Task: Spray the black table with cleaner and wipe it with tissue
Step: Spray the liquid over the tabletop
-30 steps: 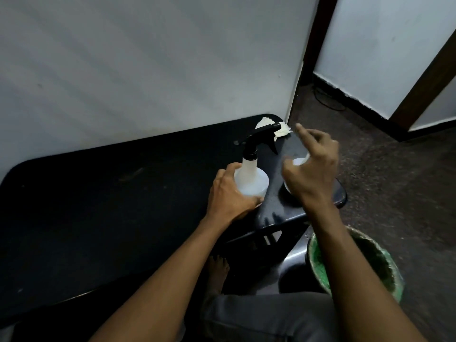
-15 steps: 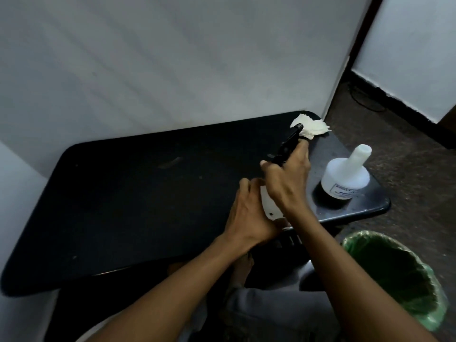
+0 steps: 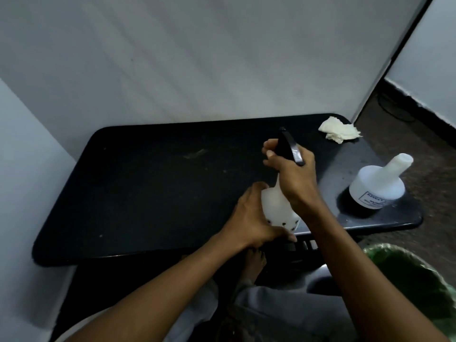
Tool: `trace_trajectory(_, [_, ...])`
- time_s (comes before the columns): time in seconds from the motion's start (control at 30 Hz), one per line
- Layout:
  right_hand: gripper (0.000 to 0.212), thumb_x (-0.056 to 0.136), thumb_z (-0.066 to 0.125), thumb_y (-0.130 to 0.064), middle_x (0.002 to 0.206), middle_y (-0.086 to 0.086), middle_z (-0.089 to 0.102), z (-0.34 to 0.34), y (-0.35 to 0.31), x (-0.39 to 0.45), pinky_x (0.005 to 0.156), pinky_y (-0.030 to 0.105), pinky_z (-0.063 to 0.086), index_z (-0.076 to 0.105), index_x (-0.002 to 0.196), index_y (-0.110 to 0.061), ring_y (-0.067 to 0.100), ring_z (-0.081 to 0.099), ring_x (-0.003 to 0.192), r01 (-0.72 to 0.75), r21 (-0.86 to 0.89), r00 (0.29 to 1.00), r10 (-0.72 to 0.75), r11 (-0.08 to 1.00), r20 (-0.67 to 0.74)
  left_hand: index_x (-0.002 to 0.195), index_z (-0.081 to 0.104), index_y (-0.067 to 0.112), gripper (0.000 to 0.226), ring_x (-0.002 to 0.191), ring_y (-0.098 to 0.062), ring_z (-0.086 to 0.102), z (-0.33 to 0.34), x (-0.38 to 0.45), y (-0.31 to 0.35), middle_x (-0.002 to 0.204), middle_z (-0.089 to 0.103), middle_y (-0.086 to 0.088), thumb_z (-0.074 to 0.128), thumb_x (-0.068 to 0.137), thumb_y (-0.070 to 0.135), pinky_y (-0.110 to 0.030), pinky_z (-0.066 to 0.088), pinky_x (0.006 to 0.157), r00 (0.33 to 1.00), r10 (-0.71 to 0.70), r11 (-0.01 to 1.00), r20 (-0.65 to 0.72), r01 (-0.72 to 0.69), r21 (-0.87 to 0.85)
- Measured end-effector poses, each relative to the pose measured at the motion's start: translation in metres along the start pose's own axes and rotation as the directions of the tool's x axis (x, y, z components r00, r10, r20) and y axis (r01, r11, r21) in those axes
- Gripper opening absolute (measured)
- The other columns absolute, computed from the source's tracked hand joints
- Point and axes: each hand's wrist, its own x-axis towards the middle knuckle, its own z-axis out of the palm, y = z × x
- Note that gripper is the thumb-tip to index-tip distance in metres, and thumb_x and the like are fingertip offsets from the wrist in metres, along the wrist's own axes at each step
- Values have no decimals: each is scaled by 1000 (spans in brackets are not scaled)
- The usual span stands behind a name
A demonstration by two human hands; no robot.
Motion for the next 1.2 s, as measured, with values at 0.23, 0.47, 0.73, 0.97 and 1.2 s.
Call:
trace_trajectory(0.23, [17,100,60,-7,104,8,77,-10,6,-1,60,32,62,68,114,-12,13,76,99,-209,62,970,199,976,143,128,53,26,71,112,-8,57,-45,-9,-10,122,57,6,87,66,18,-33,52,96,977,-40,998,208,27,61])
trace_trajectory(0.47, [10,100,64,-24,87,6,78,-15,20,-17,53,32,59,69,102,-16,12,76,84,-233,-198,934,276,952,229,128,55,23,50,120,-12,45,-50,-23,-34,127,46,5,74,82,25,-38,46,101,996,-61,942,65,36,334])
trace_trajectory(0.73, [34,98,64,-26,59,14,68,-6,18,-33,45,33,53,68,75,-1,28,67,50,-135,-423,917,275,896,290,124,58,18,45,118,-13,49,-55,-26,-40,126,51,4,75,82,20,-31,46,97,999,-47,945,17,39,325])
trace_trajectory(0.97, [48,93,62,-56,76,11,76,-10,13,-31,62,48,65,72,81,-11,22,76,72,-120,-400,907,264,909,327,124,61,18,44,114,-14,56,-57,-27,-38,126,57,3,74,82,19,-35,51,96,997,-66,942,35,51,331])
trace_trajectory(1.2, [70,97,46,-67,72,6,76,-13,11,-32,45,33,58,73,74,-6,17,73,61,-117,-446,954,225,887,199,126,60,26,43,116,-14,58,-54,-24,-36,130,59,2,72,85,22,-27,47,87,987,-156,934,45,133,331])
